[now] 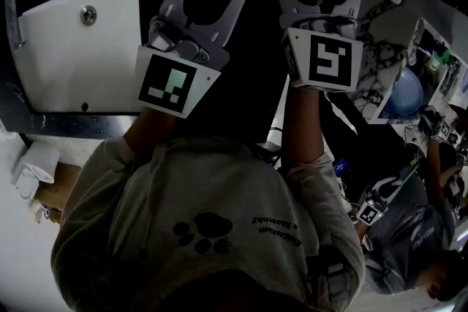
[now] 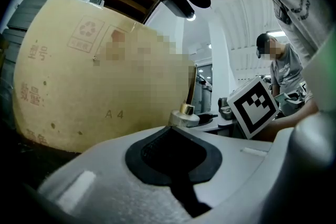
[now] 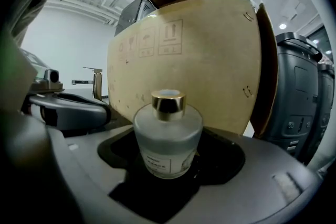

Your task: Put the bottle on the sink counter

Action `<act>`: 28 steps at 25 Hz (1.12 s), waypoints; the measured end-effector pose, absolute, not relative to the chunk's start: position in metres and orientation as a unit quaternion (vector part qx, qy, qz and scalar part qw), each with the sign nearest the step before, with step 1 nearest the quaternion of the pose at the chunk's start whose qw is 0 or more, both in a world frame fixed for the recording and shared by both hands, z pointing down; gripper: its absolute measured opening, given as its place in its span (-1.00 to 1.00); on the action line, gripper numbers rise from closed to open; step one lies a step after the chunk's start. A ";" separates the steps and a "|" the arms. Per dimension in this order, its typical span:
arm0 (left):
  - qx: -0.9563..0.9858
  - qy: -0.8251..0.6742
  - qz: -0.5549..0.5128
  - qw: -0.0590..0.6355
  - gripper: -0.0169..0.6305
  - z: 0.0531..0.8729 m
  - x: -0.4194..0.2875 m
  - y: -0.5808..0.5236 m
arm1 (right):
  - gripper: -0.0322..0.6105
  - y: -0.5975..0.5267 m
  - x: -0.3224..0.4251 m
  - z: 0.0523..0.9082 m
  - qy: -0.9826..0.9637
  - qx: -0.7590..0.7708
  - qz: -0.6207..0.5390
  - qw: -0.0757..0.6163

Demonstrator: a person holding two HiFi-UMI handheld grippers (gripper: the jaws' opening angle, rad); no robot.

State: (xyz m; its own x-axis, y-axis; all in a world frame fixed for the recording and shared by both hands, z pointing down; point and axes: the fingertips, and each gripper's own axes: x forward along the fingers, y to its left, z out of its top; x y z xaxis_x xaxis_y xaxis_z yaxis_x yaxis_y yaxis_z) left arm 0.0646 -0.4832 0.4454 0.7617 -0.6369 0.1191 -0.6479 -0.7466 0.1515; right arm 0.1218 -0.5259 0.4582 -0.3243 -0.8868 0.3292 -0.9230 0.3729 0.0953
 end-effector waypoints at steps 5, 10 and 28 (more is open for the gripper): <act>0.934 -0.343 0.032 0.093 -0.94 0.447 0.066 -0.485 | 0.13 -0.530 0.125 0.473 -0.813 0.548 0.066 0.185; 0.934 -0.344 0.030 0.095 -0.94 0.449 0.064 -0.486 | 0.13 -0.533 0.124 0.485 -0.811 0.541 0.092 0.203; 0.933 -0.344 0.039 0.102 -0.94 0.454 0.065 -0.484 | 0.13 -0.532 0.125 0.507 -0.804 0.530 0.136 0.233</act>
State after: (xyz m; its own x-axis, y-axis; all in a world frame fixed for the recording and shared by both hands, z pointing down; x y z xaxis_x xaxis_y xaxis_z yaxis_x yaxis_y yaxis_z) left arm 0.0651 -0.4843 0.4537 0.7606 -0.6335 0.1420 -0.6492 -0.7429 0.1633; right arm 0.1246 -0.5321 0.5072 -0.3299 -0.7888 0.5187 -0.9154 0.4016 0.0285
